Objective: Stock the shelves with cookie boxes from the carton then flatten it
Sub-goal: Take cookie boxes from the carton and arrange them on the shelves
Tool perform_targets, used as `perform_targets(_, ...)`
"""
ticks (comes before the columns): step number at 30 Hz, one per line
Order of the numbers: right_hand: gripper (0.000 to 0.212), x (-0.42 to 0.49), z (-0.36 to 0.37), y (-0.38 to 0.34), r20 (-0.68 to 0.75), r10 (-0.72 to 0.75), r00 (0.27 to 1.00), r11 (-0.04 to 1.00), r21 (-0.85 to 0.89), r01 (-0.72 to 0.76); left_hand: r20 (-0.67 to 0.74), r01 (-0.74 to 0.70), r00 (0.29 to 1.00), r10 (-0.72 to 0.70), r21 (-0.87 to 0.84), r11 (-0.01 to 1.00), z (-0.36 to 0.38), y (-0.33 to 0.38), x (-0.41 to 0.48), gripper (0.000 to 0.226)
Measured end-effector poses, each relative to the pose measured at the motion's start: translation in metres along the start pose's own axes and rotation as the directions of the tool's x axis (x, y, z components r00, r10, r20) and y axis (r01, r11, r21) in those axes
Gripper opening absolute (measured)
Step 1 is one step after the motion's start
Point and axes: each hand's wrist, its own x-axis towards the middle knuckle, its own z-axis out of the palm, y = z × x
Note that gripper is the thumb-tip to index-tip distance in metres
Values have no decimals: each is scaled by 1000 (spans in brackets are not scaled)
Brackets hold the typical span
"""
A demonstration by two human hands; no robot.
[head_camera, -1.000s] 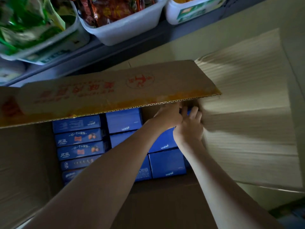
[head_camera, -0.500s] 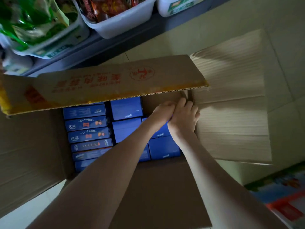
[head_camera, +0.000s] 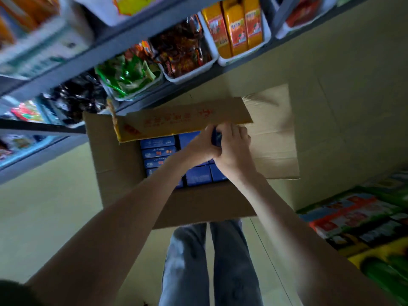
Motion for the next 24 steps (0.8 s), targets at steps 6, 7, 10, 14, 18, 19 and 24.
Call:
perform_targets(6, 85, -27, -125, -93, 156, -206, 966, 975, 114, 190, -356, 0, 934, -43, -118, 993, -60, 80, -130, 40)
perform_targets(7, 85, -30, -143, -105, 194, -207, 959, 977, 97, 192, -403, -11, 912, -68, -191, 982, -71, 91, -151, 41)
perform_targets(10, 65, -37, -192, -141, 241, -236, 941, 971, 10, 241, -472, -142, 875, -103, -454, 879, -103, 125, -207, 38)
perform_targets(14, 55, -42, -249, -201, 172, -345, 922, 933, -44, 358, -561, -318, 824, -76, -569, 758, -134, 172, -277, 30)
perform_targets(18, 57, -57, -299, -263, 97, -503, 859, 858, -60, 510, -714, -456, 699, -35, -483, 747, -157, 208, -338, 37)
perform_targets(19, 59, -62, -311, -278, 88, -531, 843, 841, -66, 537, -758, -493, 652, -24, -447, 747, -161, 216, -354, 39)
perform_targets(24, 73, -90, -368, -350, 34, -701, 712, 704, -122, 699, -971, -420, 226, 75, -27, 907, -178, 250, -429, 37)
